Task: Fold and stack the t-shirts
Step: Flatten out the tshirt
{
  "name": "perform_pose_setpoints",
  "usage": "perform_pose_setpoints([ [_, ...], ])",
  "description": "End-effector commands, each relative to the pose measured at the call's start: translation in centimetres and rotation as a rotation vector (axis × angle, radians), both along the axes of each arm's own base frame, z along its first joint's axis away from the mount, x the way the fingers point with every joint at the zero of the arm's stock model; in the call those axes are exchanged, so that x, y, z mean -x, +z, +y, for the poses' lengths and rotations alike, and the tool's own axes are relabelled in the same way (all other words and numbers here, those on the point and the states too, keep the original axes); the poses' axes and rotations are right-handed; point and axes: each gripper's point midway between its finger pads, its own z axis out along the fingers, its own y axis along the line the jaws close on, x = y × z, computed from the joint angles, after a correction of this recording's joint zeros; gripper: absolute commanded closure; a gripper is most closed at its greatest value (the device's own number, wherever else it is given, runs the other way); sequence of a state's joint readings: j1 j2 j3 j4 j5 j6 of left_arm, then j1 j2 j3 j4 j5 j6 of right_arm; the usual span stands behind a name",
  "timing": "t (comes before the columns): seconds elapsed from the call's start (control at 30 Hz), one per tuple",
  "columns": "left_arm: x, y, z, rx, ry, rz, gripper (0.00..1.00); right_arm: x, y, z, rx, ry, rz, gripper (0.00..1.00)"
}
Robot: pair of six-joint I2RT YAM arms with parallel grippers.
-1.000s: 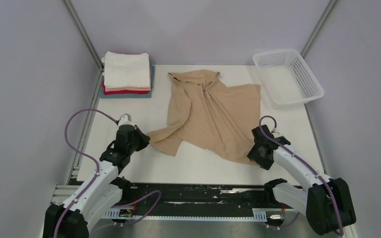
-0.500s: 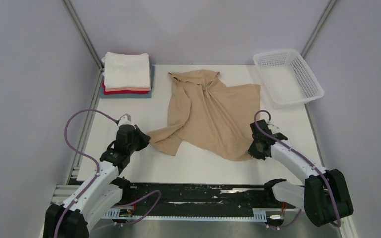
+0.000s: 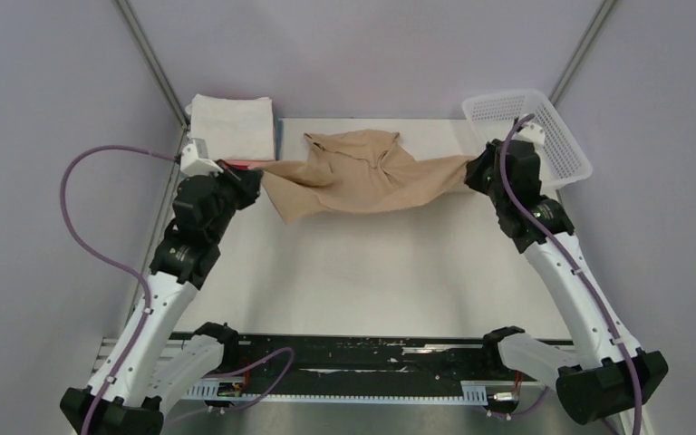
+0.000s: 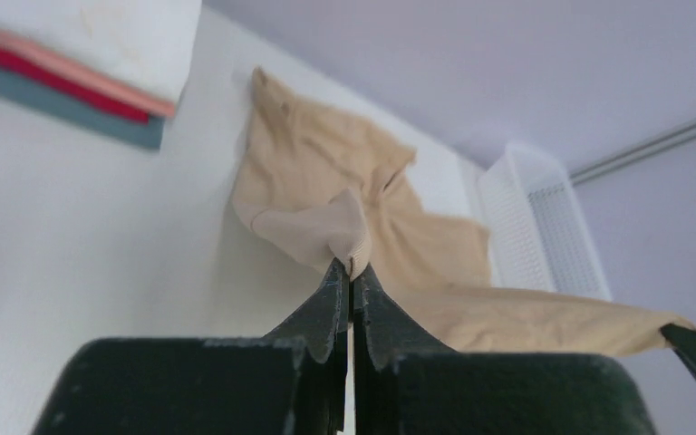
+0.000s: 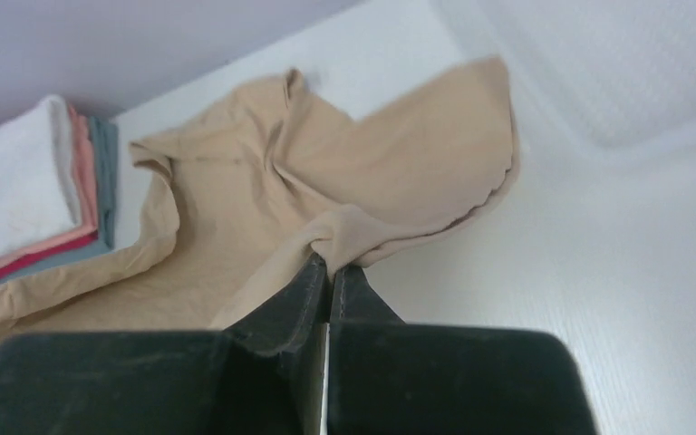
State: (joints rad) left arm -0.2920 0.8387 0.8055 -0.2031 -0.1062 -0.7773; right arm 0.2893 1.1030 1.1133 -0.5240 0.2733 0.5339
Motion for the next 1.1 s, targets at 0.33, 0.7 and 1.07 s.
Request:
perform_pose_setpoints([
  [0.33, 9.7, 24.8, 7.4, 0.022, 0.220, -0.485, 1.00, 9.0, 27.3, -3.5, 0.081, 0.058, -0.709, 1.00],
  [0.7, 20.5, 36.5, 8.6, 0.037, 0.131, -0.775, 1.00, 18.8, 35.5, -3.6, 0.062, 0.174, -0.984, 1.00],
  [1.07, 21.7, 40.6, 8.4, -0.028, 0.109, -0.875, 1.00, 20.8, 36.6, -3.3, 0.019, 0.207, -1.022, 1.00],
])
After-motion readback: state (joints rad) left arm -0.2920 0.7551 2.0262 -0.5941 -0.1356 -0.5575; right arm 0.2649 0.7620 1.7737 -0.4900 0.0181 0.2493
